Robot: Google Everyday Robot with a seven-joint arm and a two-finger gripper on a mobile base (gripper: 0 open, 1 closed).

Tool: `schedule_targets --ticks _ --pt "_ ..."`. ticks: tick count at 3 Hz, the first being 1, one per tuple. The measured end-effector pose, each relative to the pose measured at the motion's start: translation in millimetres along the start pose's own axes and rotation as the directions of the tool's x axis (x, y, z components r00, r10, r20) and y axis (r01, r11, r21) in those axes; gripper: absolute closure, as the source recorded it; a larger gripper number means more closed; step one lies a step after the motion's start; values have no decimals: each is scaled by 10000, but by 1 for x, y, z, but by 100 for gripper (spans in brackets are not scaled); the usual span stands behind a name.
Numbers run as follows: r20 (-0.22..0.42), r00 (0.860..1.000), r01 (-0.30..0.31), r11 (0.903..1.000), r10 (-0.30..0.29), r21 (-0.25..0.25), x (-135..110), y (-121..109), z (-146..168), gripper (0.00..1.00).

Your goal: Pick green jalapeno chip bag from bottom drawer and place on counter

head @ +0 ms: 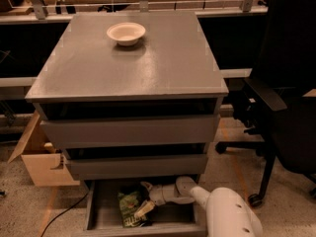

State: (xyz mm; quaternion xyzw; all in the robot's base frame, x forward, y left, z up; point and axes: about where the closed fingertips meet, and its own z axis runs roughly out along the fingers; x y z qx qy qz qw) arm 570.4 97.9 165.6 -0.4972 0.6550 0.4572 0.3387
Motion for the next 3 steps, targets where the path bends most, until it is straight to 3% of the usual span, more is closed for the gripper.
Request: schedule_targets --ticks 3 --pt "-654 9978 110 9962 -54 868 11 -12 16 0"
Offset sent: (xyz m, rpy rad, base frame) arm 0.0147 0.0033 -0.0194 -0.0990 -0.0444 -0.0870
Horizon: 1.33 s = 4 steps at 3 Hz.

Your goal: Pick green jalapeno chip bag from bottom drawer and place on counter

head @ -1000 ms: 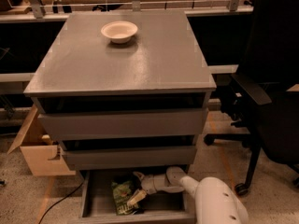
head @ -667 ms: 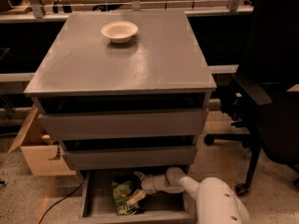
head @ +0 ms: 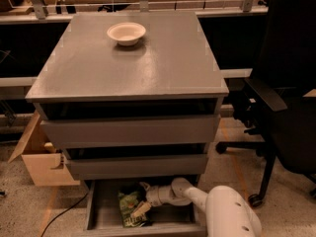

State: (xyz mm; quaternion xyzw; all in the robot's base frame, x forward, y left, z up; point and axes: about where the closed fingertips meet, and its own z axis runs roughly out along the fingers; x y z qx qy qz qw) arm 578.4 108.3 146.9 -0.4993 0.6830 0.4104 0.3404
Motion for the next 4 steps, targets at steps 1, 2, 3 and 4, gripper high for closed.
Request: schedule_targets --ticks 1,2,3,4 --pt "-180 9998 9 10000 -7 73 3 0 6 15" --pt "-240 9997 22 10000 -20 96 6 0 8 39" --pt "-242 9997 65 9999 -63 89 5 4 5 62" --pt "-147 9998 168 9998 -167 56 -1 13 -6 85"
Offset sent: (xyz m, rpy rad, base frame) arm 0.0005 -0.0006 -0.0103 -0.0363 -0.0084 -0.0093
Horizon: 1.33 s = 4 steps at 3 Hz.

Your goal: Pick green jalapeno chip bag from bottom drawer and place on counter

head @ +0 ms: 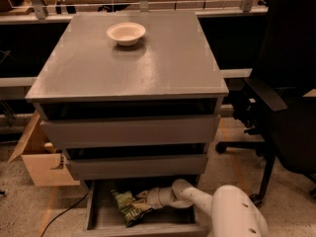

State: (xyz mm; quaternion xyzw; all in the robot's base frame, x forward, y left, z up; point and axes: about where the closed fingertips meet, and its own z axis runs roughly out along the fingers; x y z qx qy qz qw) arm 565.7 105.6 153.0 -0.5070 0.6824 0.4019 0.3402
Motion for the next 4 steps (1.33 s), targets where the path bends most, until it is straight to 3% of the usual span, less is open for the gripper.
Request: schedule_targets --ticks 1,2,3,4 --pt "404 9990 180 9997 -173 -178 -11 16 -28 100" --pt "749 9964 423 9988 -403 -255 -23 30 -72 100" --pt "1052 9900 983 9944 -939 -375 -49 46 -136 100" --pt "1088 9895 1008 9939 -955 -438 -50 48 -138 100"
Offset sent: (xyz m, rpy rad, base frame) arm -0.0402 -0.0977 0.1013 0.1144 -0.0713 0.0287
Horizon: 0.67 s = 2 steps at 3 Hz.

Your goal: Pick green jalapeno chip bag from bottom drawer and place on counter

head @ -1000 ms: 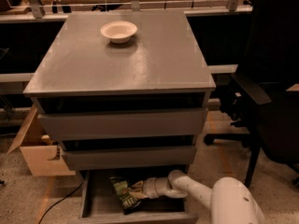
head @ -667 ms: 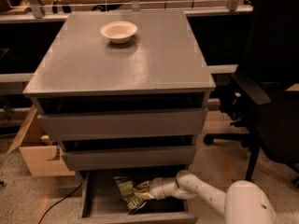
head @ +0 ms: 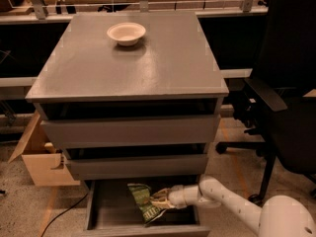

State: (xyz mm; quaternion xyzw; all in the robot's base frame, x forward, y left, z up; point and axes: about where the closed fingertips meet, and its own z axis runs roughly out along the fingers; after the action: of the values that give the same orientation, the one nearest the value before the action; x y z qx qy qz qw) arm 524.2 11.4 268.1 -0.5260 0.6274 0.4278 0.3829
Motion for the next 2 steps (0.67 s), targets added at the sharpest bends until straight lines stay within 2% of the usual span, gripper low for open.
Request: schedule_targets --ticks 1,2 --pt "48 9994 335 9994 -335 63 -13 -1 -7 100" --pt "21 9931 1170 9919 -1173 496 -44 1 -31 100"
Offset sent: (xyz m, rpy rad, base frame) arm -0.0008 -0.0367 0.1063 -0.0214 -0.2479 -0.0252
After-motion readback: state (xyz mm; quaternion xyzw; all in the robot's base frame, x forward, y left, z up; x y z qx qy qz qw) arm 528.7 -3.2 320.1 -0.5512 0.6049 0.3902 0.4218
